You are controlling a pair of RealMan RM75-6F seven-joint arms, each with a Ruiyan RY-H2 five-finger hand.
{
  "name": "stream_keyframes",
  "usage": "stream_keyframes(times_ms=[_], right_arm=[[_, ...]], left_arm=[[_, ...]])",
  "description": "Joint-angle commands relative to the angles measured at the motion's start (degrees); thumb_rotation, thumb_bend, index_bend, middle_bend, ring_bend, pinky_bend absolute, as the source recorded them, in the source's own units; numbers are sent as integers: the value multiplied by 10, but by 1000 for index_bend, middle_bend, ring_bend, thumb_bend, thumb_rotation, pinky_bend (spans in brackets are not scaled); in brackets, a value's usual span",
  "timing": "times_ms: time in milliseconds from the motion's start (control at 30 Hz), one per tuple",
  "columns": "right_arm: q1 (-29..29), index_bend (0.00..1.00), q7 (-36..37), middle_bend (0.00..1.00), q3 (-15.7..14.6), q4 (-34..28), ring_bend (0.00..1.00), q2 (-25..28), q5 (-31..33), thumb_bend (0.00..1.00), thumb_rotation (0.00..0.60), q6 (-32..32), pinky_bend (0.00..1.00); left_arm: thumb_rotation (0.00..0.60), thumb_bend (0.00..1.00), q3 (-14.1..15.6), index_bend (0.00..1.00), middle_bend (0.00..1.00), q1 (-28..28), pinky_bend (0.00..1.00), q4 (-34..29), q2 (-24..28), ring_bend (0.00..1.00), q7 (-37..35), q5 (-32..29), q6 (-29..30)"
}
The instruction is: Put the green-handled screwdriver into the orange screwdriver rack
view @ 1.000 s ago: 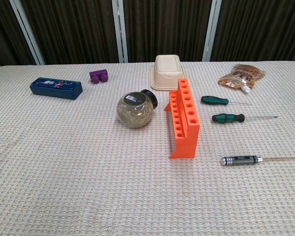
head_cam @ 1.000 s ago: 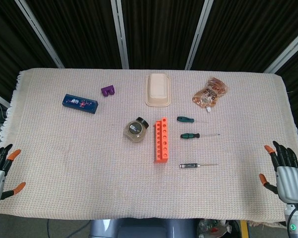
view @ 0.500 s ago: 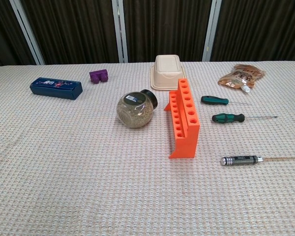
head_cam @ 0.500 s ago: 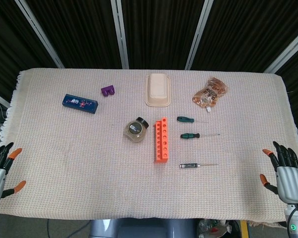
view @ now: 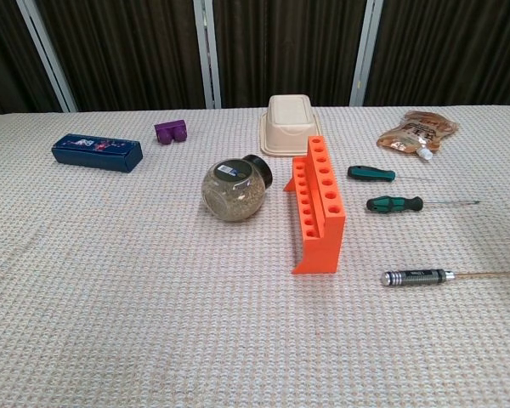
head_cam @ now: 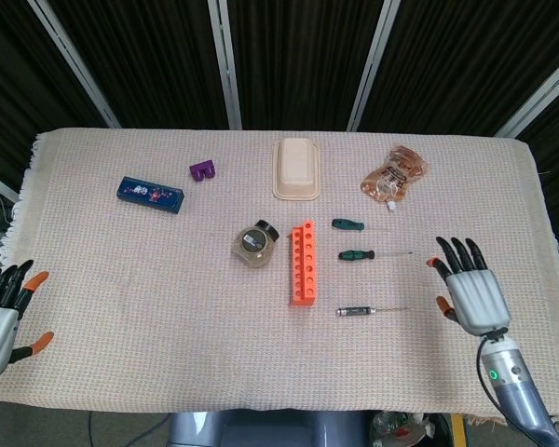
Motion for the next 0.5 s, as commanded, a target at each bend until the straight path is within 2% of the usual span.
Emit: stream_keyframes(times_ms=[33, 200, 300, 500], right_arm=[[39, 285, -47, 52, 25, -13, 0, -21, 50, 249, 600, -42, 0], [94, 298, -110, 54, 39, 12, 0, -60, 116, 250, 600, -88, 0], [137, 317, -158, 57, 47, 51, 0, -101, 170, 251, 600, -116, 0], [187, 329, -224, 61, 47, 99, 0, -159, 230, 251, 600, -117, 0]], left_arm=[[600, 158, -1, 144, 0, -1, 0, 0, 0, 0, 1, -1, -1], [600, 158, -3, 144, 0, -6, 0, 0, 1, 0, 2, -6, -7], [600, 156, -5, 144, 0, -10, 0, 1, 1, 0, 2, -8, -10], [600, 160, -7, 143, 0, -13, 0, 3, 3, 0, 1, -13, -13]])
